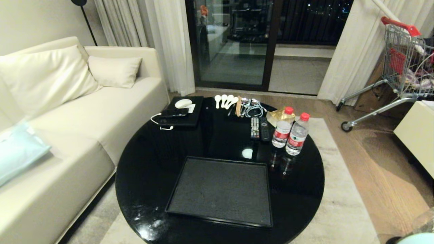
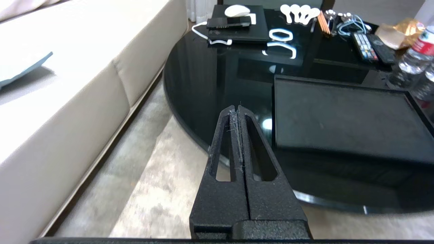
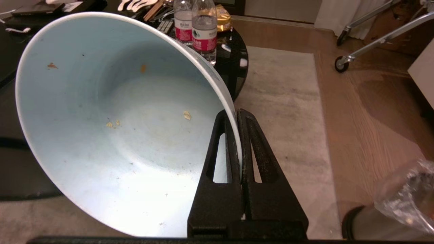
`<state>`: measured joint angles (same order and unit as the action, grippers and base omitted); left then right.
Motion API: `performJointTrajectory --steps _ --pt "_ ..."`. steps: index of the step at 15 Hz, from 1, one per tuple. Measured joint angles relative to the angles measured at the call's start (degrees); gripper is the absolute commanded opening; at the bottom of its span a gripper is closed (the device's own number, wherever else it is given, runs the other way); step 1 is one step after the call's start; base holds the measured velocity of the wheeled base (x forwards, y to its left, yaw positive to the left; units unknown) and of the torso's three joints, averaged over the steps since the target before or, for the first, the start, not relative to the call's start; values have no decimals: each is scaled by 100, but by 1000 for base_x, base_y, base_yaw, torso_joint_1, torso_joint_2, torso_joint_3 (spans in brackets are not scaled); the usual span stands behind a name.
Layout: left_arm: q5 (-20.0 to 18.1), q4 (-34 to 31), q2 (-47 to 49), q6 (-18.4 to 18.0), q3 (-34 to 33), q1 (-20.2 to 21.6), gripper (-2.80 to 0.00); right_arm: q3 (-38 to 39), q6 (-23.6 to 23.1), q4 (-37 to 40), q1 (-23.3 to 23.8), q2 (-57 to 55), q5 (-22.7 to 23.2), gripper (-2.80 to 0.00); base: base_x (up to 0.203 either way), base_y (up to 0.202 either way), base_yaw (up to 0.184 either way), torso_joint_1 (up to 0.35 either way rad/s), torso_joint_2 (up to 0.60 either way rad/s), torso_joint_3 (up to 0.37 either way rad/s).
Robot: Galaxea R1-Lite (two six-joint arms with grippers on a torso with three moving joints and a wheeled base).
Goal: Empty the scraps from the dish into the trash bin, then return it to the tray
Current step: Put the bowl back to the table
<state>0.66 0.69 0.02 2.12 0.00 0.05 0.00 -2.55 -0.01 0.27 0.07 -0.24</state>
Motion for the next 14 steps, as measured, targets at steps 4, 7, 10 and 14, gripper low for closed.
performJointTrajectory --steps 4,7,10,14 --pt "0 -3 0 0 0 -2 -280 0 -10 -4 0 0 -2 -280 101 0 2 6 1 1" --pt "0 -4 0 2 0 -2 -280 -2 -90 -4 -2 0 4 -280 0 0 0 0 0 0" --pt "-2 0 0 5 0 -2 -280 -357 -294 146 0 -24 312 -280 0 0 0 0 0 0" --pt "-2 0 0 5 0 -2 -280 -1372 -425 422 -2 -811 952 -280 0 0 0 0 0 0"
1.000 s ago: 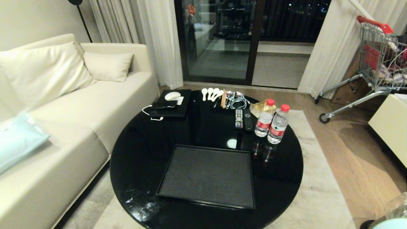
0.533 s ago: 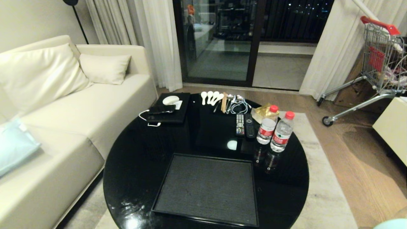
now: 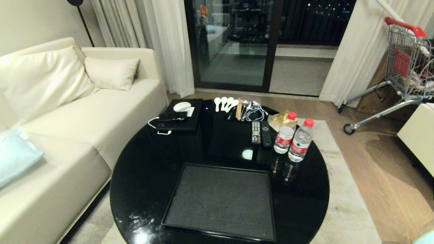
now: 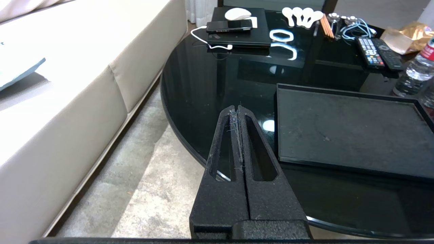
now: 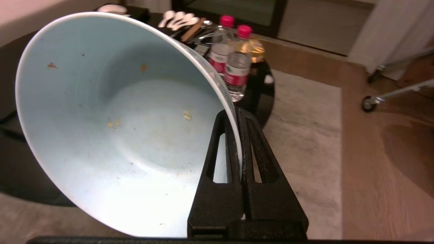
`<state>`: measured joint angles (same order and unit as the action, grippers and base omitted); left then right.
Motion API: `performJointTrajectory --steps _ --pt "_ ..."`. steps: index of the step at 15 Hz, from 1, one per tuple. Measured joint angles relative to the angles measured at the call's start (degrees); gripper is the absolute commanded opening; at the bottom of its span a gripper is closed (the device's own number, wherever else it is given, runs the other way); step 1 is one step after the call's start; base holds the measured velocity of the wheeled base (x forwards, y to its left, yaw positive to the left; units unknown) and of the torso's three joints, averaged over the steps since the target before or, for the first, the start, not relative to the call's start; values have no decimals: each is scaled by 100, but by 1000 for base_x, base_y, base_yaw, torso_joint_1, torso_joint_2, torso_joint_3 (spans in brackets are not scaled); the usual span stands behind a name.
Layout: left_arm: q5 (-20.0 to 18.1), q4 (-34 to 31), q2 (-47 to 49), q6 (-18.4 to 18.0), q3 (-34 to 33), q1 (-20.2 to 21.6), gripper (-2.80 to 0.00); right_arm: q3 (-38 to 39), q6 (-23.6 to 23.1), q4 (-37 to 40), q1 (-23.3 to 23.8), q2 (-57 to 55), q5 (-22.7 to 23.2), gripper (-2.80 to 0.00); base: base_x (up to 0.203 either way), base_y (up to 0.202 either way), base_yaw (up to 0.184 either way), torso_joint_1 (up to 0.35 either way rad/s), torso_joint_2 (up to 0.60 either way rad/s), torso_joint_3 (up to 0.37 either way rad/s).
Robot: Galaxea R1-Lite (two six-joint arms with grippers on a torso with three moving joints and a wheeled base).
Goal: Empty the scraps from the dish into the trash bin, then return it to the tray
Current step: Put the bowl back to the table
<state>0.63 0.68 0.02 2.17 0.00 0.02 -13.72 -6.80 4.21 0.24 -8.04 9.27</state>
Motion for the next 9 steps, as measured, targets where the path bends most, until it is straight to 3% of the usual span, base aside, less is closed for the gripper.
performJointTrajectory --steps 5,9 --pt "0 -2 0 0 0 0 -280 -1060 -740 3 -23 -2290 747 -280 0 0 0 0 0 0" --pt "1 0 0 0 0 -2 -280 -1593 -988 -68 -526 -4220 1090 -280 0 0 0 0 0 0"
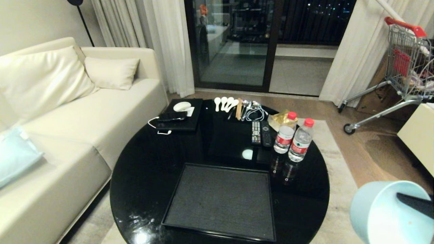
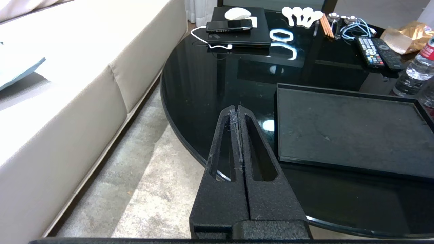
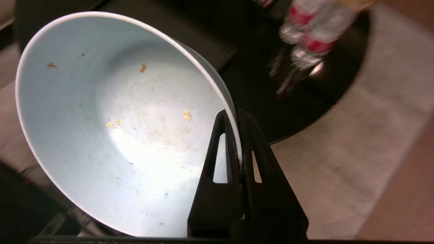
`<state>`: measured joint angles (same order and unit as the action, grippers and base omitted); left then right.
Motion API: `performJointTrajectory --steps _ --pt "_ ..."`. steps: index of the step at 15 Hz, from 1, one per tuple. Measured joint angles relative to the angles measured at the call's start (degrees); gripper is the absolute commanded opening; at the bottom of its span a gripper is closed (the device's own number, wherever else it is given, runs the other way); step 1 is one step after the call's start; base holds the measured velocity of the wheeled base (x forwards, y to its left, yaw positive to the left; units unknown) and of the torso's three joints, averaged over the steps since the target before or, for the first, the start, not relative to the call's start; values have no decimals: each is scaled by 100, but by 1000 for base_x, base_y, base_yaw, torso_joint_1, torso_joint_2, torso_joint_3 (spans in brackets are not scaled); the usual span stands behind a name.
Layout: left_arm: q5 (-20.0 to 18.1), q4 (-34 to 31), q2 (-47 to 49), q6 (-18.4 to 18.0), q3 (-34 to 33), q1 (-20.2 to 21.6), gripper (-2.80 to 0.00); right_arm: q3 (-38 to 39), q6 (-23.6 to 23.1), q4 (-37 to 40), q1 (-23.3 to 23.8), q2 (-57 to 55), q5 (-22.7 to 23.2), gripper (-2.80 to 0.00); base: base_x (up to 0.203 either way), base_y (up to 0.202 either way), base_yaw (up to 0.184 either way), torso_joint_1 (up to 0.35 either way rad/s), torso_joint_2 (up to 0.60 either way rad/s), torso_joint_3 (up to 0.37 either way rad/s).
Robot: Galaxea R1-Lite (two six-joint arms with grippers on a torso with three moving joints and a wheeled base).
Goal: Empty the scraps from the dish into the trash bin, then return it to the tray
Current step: Put the bowl back to the table
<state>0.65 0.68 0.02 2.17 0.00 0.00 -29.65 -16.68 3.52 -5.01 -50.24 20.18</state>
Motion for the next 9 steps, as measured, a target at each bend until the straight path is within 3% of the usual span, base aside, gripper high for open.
performJointTrajectory --steps 4,6,9 --pt "1 0 0 0 0 2 -280 -500 508 -303 -769 -1980 67 -280 0 0 0 0 0 0" --pt "-3 0 0 0 0 2 -280 -837 1176 -702 -1190 -2894 -1 -280 0 0 0 0 0 0" --pt "-1 -2 0 0 0 2 -280 -1592 2446 -1012 -1808 -4114 -503 -280 0 0 0 0 0 0"
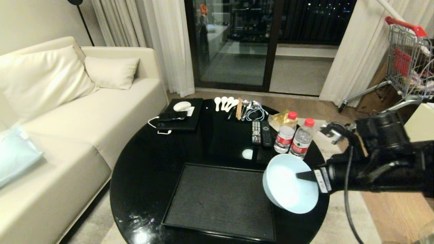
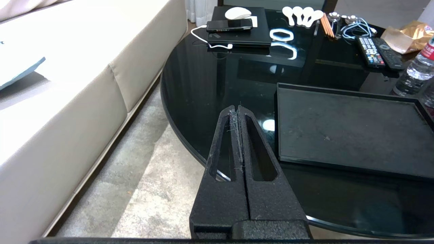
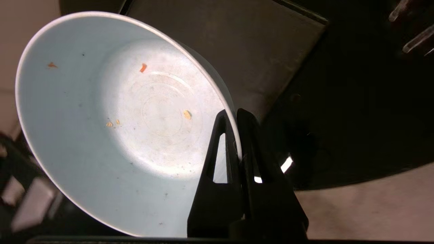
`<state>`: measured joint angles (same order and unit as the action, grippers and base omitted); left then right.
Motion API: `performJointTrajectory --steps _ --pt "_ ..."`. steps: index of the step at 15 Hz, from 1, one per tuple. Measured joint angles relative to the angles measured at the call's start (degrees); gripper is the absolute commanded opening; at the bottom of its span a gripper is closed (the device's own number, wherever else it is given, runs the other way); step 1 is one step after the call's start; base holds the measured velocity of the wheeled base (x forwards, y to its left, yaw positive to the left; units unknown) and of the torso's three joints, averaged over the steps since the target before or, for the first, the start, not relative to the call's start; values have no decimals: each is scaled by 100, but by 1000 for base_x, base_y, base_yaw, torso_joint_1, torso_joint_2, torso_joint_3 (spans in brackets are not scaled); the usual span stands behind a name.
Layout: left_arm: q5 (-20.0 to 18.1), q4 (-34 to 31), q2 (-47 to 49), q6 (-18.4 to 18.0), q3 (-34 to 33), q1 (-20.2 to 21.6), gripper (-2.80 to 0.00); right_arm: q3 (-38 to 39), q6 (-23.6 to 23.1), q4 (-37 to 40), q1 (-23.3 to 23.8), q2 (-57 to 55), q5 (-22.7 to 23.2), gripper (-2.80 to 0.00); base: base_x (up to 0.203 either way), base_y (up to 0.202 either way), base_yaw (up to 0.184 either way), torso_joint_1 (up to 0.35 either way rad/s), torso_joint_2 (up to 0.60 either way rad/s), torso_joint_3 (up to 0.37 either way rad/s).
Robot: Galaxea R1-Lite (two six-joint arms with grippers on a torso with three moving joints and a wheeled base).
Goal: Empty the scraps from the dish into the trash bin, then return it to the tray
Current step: Put the bowl back to the table
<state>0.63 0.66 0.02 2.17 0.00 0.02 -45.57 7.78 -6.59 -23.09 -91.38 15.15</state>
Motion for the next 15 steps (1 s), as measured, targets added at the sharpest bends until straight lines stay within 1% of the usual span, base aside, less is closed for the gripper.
performJointTrajectory --steps 2,4,5,6,9,12,15 --pt "0 0 0 0 0 0 -280 -492 665 -55 -280 -677 -434 -280 0 0 0 0 0 0" --pt "-1 2 0 0 0 0 -280 -996 1340 -65 -572 -1325 -1006 -280 0 0 0 0 0 0" --pt "0 0 0 0 0 0 -280 -1212 1572 -71 -711 -1638 -1299 -280 0 0 0 0 0 0" --pt "1 2 0 -1 0 0 -280 -1398 1685 -89 -820 -1933 -1534 -280 0 0 0 0 0 0" --pt "0 1 0 0 0 0 -280 -1844 1765 -120 -1009 -2663 -2040 -280 0 0 0 0 0 0" --pt "0 2 0 -2 0 0 -280 -1997 1777 -174 -1116 -3119 -2140 -280 0 0 0 0 0 0" --pt "0 1 0 -1 0 0 -280 -2014 1922 -525 -1245 -3495 -2175 -280 0 0 0 0 0 0"
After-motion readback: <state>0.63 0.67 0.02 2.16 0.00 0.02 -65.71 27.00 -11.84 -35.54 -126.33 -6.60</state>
